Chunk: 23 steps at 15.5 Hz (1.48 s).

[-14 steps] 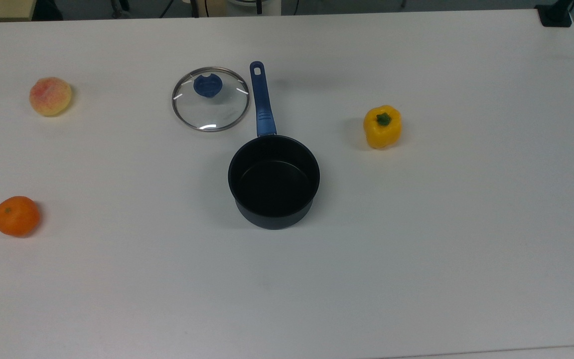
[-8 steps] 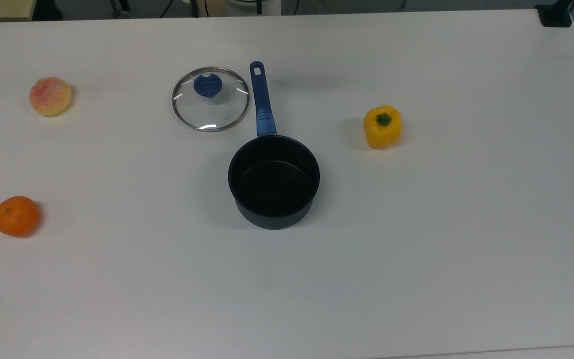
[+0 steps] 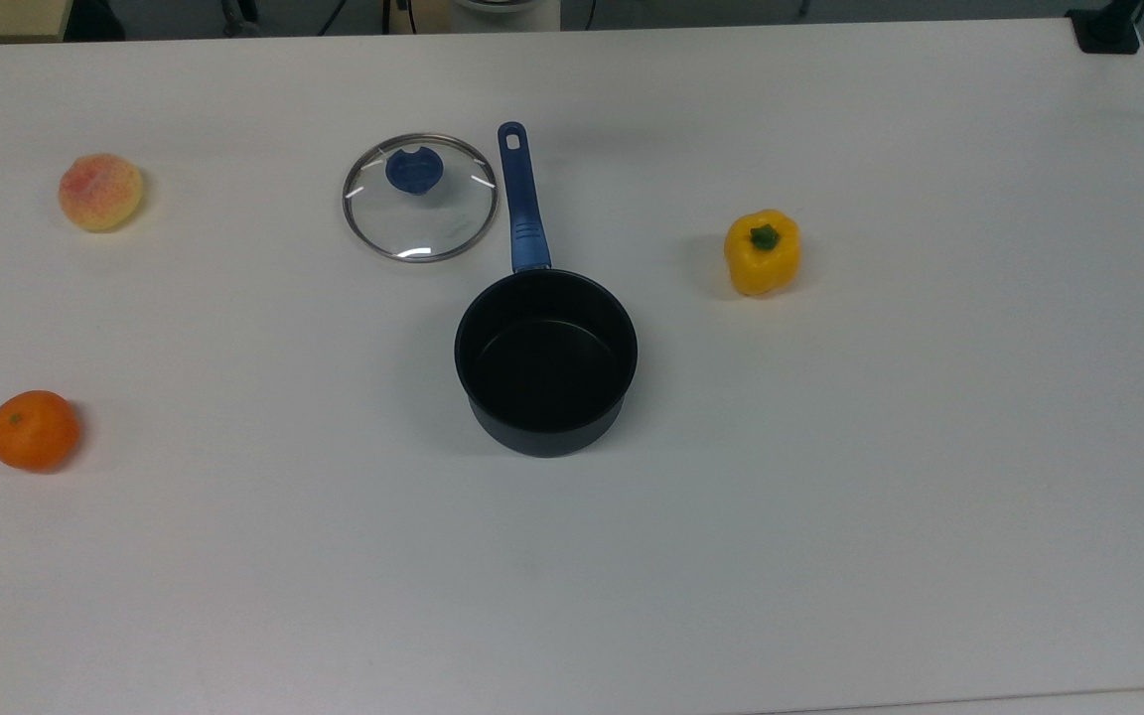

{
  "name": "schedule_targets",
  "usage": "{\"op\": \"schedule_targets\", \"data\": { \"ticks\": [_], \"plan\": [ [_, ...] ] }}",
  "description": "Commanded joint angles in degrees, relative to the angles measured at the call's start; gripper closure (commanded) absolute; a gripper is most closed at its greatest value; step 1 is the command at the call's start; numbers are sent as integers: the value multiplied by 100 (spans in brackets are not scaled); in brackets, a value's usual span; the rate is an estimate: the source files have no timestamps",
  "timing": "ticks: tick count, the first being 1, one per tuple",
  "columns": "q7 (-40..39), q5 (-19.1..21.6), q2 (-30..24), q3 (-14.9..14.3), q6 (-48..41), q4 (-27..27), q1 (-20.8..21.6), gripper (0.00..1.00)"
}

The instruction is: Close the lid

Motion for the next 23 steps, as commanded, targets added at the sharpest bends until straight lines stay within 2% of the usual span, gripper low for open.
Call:
{"op": "schedule_targets", "data": {
  "ticks": [1,2,6,11,14,18,23],
  "plan": [
    [-779,-14,-202,-36,-639,-159,43,0],
    [-1105,-5,-193,-45,-833,-325,25,0],
    [-1170,-189,-219,-98,-730,-1159,-2,0],
    [-1161,-304,-605,-107,498,-2591,-142,0],
    [-1161,-321,-676,-150,1079,-2979,-300,0],
    [-1170,-348,-650,-448,2457,-3568,-344,0],
    [-1135,-383,-308,-572,3409,-3763,-371,0]
  ]
}}
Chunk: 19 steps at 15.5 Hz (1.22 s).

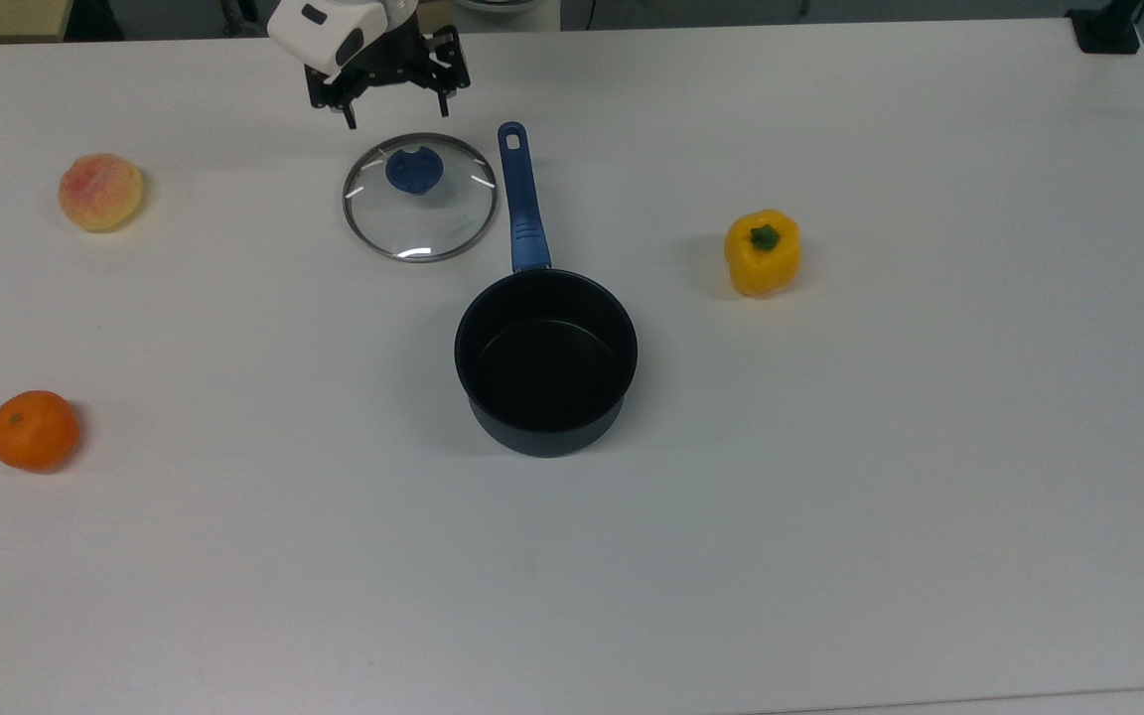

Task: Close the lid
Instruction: 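Move the gripper down over the blue knob of the glass lid, then close the gripper on the blue knob of the glass lid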

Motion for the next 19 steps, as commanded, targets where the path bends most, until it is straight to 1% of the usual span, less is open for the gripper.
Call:
{"op": "schedule_targets", "data": {
  "ticks": [1,4,6,8,11,12,13,15,16,19],
  "plan": [
    [-18,-80,195,-29,467,-165,39,0],
    [35,-80,433,-29,836,-173,75,0],
    [210,-89,574,-21,1030,-182,110,0],
    [237,-89,662,14,1039,-173,215,0],
    [246,-89,767,32,1048,-173,224,1],
    [246,-89,776,32,1048,-182,224,15],
    [246,-98,776,32,1048,-173,224,37],
    [246,-98,768,32,1039,-165,215,96],
    [246,-89,741,32,1013,-147,198,100],
    [246,-98,689,32,943,-121,145,100]
  ]
}}
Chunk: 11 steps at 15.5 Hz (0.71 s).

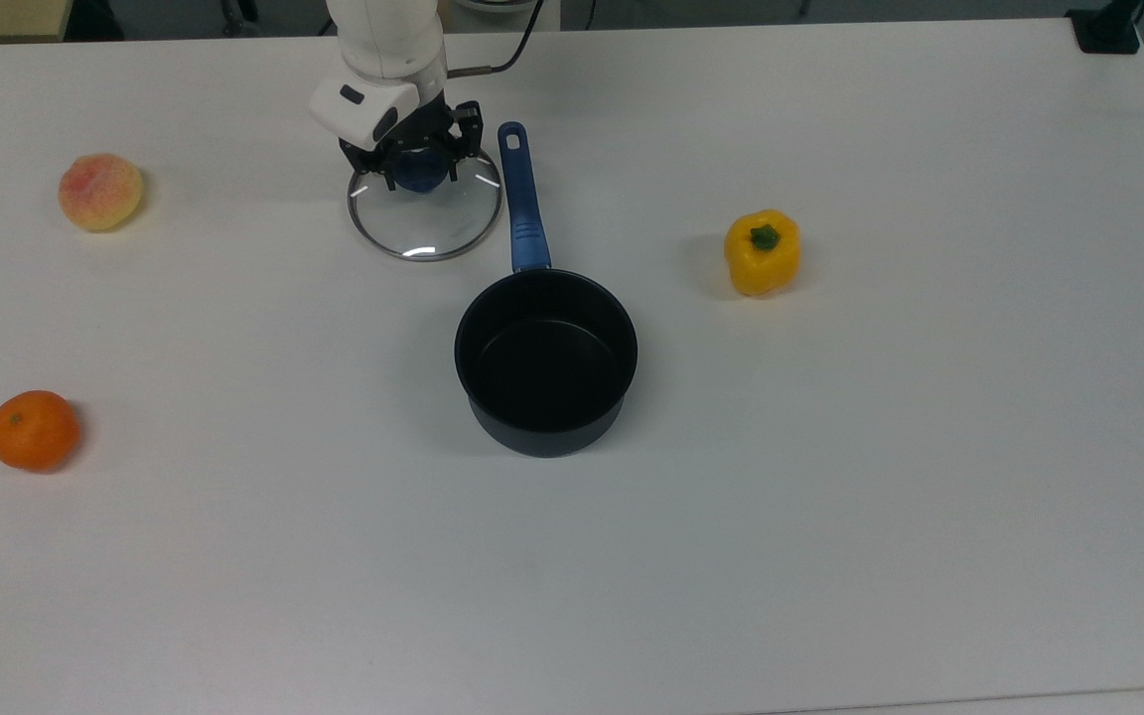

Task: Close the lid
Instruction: 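Close the gripper on the blue knob of the glass lid, then lift the glass lid up off the table by its knob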

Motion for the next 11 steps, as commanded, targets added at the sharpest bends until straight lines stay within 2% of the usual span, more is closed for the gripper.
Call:
{"op": "schedule_targets", "data": {
  "ticks": [1,4,9,11],
  "plan": [
    [128,-98,-179,-7,5,-30,-56,100],
    [32,-98,-223,-34,-555,354,-144,100],
    [-488,-54,-268,-288,-2427,1944,-276,100],
    [-418,-2,-241,-298,-2667,2306,-250,100]
  ]
}}
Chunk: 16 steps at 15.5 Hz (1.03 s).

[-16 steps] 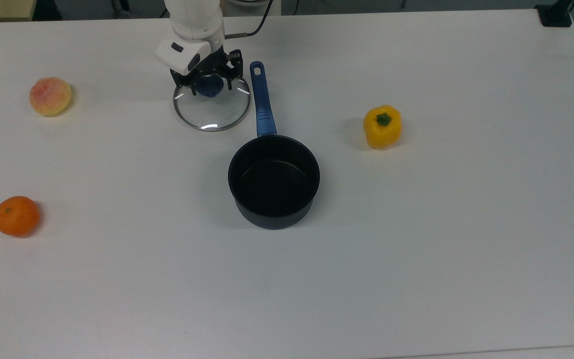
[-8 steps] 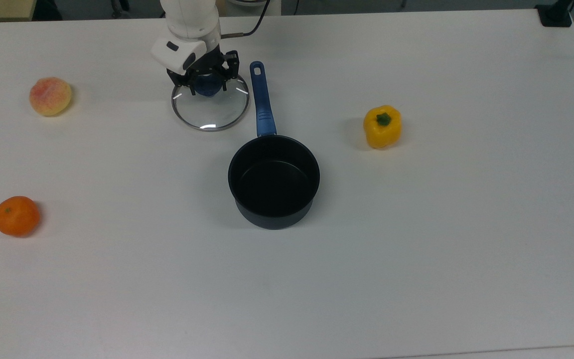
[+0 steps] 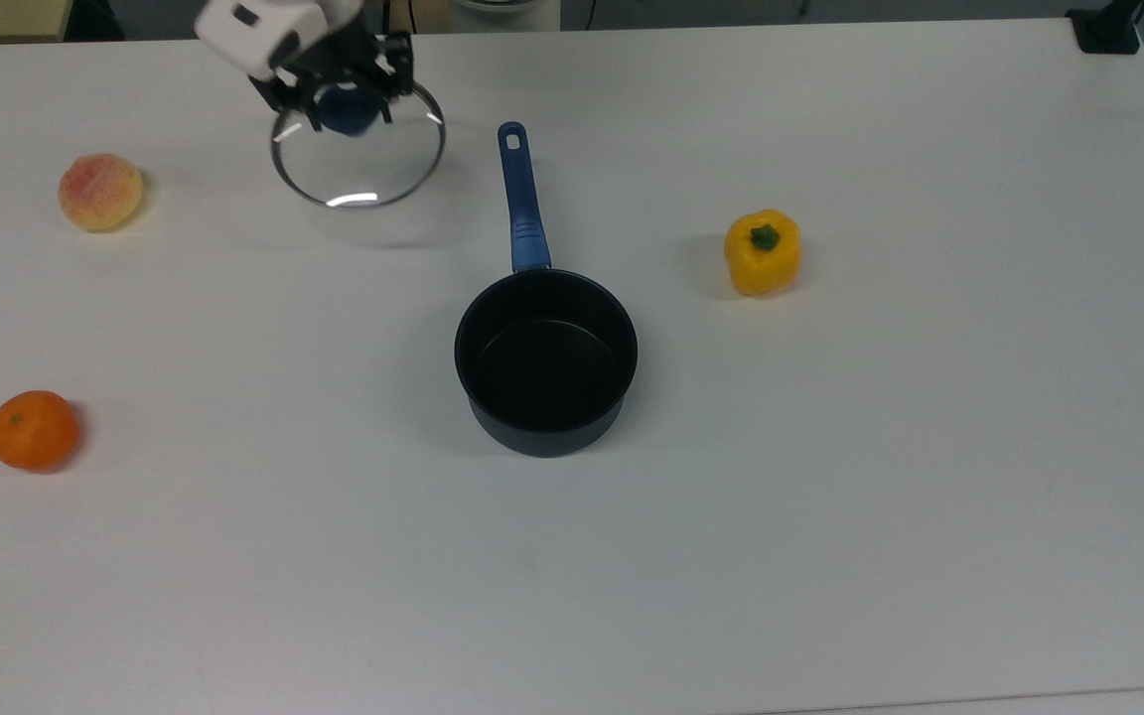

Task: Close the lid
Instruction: 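Lift the glass lid up off the table by its knob, then carry the lid over the black saucepan and lower it onto the rim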

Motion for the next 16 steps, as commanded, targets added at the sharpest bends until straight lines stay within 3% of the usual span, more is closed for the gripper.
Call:
{"op": "schedule_targets", "data": {
  "ticks": [1,8,11,16],
  "plan": [
    [-44,43,-15,-65,-652,813,68,100],
    [333,860,635,-65,-1039,2193,507,100],
    [1027,861,1310,-21,-1048,2877,893,98],
    [1450,782,2181,-4,-943,3608,1245,98]
  ]
}}
